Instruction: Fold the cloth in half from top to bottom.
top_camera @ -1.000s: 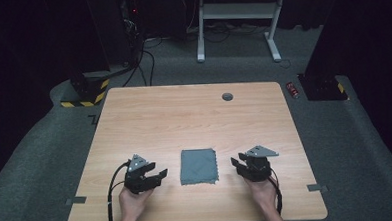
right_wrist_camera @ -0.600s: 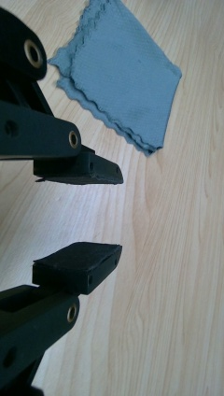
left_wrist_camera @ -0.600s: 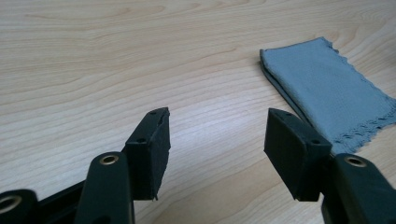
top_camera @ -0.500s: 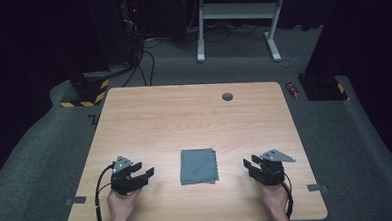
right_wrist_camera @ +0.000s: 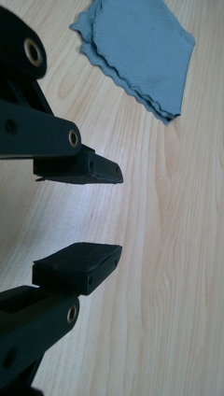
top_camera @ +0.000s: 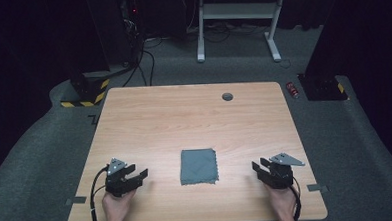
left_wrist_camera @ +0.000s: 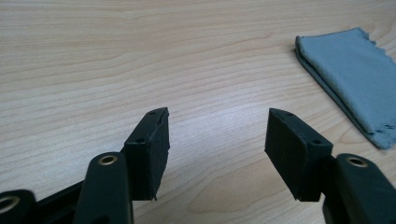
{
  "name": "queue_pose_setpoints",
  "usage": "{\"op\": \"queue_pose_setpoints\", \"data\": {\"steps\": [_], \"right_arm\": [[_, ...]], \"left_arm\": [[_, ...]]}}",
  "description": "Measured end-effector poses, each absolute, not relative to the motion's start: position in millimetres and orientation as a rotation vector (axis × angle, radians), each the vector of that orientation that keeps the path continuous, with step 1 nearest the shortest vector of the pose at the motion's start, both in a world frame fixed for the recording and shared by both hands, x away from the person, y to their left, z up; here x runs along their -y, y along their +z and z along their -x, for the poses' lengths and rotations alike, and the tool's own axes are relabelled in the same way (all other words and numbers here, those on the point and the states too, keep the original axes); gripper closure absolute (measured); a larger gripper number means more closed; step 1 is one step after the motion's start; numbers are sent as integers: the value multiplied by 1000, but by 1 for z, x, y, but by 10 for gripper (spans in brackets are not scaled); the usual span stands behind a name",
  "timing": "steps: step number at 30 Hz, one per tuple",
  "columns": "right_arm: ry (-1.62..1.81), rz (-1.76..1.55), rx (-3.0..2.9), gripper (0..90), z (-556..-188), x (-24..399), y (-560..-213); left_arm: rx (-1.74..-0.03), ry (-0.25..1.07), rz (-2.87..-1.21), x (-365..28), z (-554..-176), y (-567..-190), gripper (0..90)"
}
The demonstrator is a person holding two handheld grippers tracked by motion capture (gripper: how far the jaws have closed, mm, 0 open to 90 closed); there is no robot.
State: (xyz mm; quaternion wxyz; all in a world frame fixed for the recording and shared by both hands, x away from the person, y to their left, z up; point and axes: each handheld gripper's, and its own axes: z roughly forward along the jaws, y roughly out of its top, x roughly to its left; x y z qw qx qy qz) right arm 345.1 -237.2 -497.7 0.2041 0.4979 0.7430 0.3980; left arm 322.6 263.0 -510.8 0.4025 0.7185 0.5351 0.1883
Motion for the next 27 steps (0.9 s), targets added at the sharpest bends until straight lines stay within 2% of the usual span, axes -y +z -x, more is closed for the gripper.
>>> {"op": "queue_pose_setpoints", "data": {"steps": [27], "right_arm": [[934, -1426, -2061, 551, -346, 254, -516]], "left_arm": [[-1422, 565, -1849, -270, -326, -523, 391]]}}
